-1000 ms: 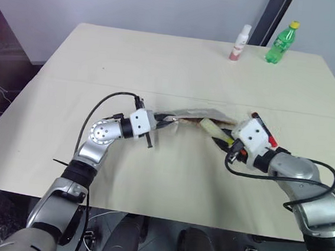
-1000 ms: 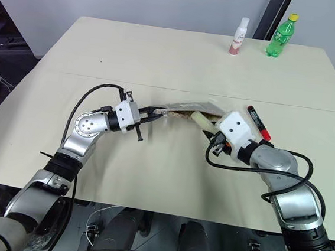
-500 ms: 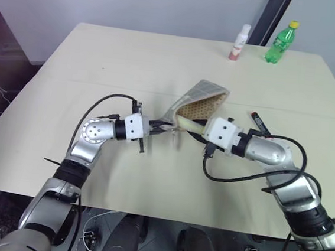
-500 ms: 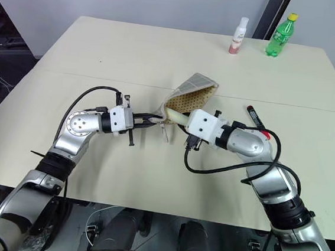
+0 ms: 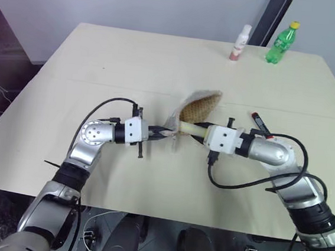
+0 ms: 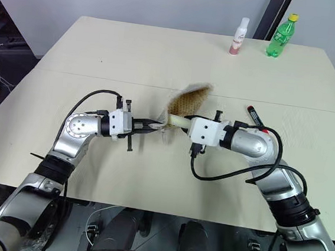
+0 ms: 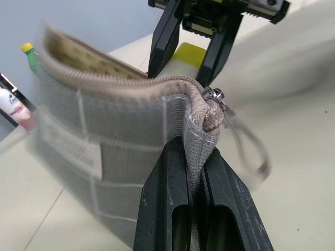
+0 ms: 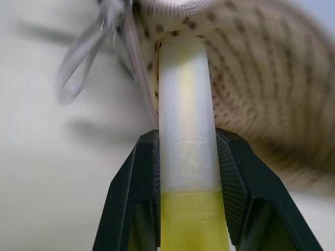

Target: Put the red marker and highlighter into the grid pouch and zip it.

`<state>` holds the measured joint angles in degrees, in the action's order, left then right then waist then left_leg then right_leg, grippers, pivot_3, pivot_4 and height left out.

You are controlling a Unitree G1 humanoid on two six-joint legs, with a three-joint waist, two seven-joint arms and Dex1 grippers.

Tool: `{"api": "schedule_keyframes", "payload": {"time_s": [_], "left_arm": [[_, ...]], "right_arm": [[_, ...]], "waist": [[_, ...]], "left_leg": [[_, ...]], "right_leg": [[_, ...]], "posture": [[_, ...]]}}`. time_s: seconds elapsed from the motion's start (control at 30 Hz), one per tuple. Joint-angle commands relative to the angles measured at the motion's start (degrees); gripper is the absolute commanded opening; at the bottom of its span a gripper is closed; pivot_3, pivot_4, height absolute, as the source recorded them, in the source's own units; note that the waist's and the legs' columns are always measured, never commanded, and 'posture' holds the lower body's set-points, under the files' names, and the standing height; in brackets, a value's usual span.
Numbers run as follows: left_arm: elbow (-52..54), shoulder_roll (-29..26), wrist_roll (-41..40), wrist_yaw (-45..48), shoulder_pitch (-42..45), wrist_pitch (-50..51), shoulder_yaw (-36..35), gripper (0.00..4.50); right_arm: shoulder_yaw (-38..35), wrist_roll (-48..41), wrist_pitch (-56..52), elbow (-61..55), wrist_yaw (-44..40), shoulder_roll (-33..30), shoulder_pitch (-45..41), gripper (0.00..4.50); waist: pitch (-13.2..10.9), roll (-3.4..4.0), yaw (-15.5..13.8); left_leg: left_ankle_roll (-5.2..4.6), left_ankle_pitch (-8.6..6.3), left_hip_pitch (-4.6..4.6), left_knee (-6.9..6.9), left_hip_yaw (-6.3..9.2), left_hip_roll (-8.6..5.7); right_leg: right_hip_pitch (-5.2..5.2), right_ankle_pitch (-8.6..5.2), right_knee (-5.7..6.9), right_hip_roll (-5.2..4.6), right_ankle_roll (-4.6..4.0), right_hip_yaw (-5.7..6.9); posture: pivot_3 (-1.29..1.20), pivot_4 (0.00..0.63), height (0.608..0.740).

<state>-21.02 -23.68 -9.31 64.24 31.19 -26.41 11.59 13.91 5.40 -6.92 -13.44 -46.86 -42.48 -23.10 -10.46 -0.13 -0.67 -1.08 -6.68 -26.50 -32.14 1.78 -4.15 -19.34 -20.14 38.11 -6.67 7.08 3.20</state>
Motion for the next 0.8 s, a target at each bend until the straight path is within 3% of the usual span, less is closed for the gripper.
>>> {"api": "schedule_keyframes", "payload": {"time_s": [0.03,0.2,0.43,0.8], "left_arm": [[3.9,-0.4,-1.3,0.2,1.0,-2.7,-1.1,0.00],[2.4,-1.2,-0.2,0.3,2.3,-4.8,-0.8,0.00],[0.4,-2.0,-1.4,5.5,4.6,-8.5,1.0,0.00],[-7.2,-0.6,-5.4,10.4,6.4,-9.5,-1.2,0.00]], "right_arm": [[-3.2,0.8,-5.3,-0.8,-1.0,-2.8,0.2,0.90],[-1.6,2.5,-3.6,-3.2,-4.1,-6.6,0.0,0.90],[3.4,6.1,2.5,-2.4,-3.2,-1.1,-2.0,0.90],[2.5,7.8,8.8,1.4,0.8,3.7,-1.4,0.90]], "waist": [[0.0,0.01,0.0],[0.0,0.01,0.0],[0.0,0.02,0.3],[0.0,0.02,0.0]], "left_leg": [[0.00,0.00,0.00,0.00,0.00,0.00],[0.00,-0.01,-0.01,0.01,0.00,-0.01],[0.01,0.00,0.00,0.05,0.00,0.02],[0.01,0.02,0.00,-0.01,0.00,0.00]], "right_leg": [[0.00,0.00,0.00,-0.01,0.00,0.00],[-0.01,0.00,-0.01,-0.05,-0.01,-0.01],[-0.03,-0.01,-0.01,-0.01,-0.01,-0.01],[0.00,0.00,0.00,0.11,0.00,0.00]], "posture": [[0.00,0.150,0.740],[0.00,0.150,0.740],[0.00,0.150,0.740],[0.00,0.150,0.740]]}}
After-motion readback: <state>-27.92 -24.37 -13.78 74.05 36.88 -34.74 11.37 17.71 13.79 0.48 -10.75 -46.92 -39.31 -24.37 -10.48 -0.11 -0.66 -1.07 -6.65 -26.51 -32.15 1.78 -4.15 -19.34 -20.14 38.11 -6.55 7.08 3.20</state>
